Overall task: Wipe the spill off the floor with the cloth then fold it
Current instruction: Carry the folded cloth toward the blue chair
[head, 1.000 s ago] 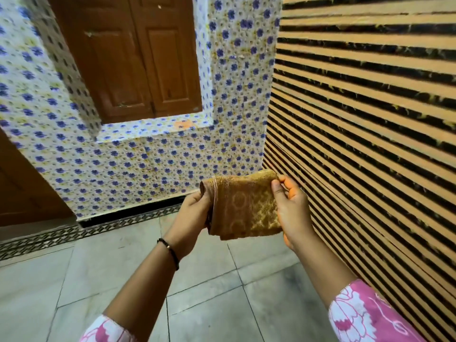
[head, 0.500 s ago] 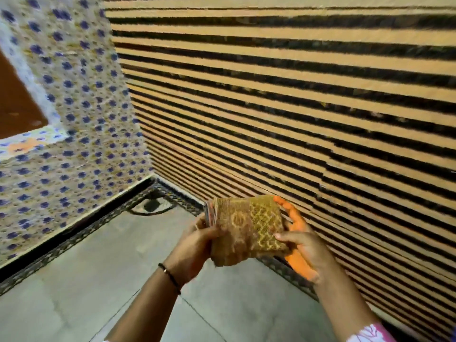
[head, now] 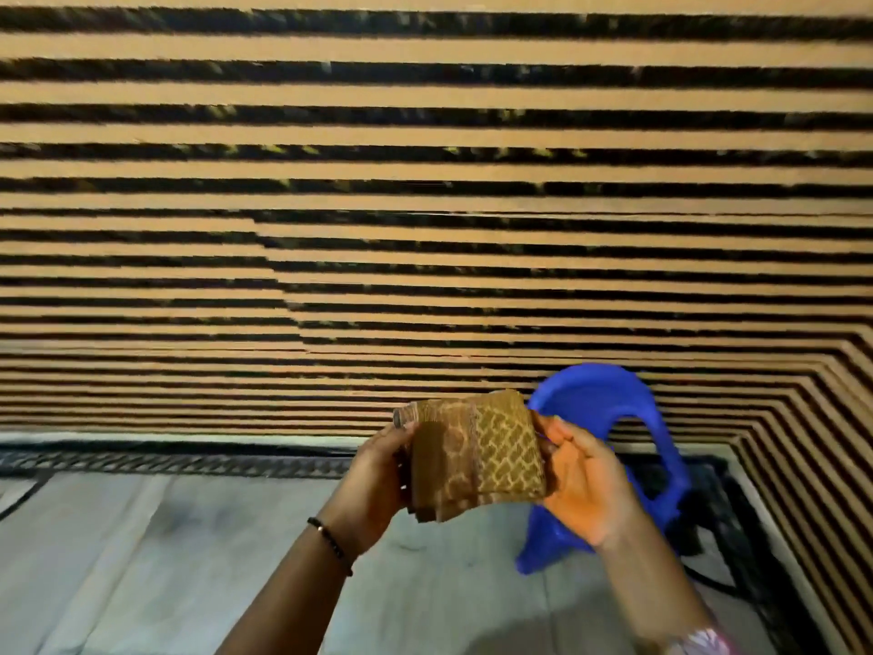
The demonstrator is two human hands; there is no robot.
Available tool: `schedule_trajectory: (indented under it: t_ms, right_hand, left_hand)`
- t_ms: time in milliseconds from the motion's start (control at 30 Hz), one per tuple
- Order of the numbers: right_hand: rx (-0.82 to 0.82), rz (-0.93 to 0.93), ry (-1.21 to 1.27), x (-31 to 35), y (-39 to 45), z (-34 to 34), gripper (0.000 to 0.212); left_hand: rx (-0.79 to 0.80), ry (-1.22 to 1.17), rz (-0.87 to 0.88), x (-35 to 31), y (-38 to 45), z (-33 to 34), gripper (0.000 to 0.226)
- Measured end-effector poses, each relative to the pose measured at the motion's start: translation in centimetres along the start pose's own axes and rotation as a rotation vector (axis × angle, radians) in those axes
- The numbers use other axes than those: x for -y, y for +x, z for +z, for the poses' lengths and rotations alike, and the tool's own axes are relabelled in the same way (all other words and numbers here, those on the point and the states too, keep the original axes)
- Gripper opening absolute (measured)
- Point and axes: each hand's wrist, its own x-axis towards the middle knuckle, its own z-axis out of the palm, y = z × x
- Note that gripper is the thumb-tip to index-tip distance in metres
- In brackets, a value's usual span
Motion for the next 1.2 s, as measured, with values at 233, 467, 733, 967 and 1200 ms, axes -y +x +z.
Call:
schedule_trajectory:
  t_ms: [233,467,733,967,1200]
  right_hand:
    - [-0.203,-0.087,0.121,4.7,-1.8,-11.6,0.047]
    - [-0.367,-0.031,-0.004,10.6,2.5,-20.0,0.045]
    - [-0.531,0.184,-0.278,15.6,12.1,-29.5,0.025]
    - [-0.591,0.272,-0.540,10.4,20.4,-40.5,0.059]
    - [-0.571,0.259,-0.747,2.7,28.2,-51.3,0.052]
  left_hand:
    - [0.191,0.044,-0.222,3.5,6.5,11.8,0.046]
    - [0.188,0.070,-0.381,7.7,15.9,19.9,0.049]
    - [0.037,0.023,-0.583,13.4,26.7,26.5,0.042]
    - [-0.095,-0.018,-0.645,21.8,33.9,29.8,0.037]
    - [-0.193,0.004,-0.761,34.2,42.6,29.0,0.037]
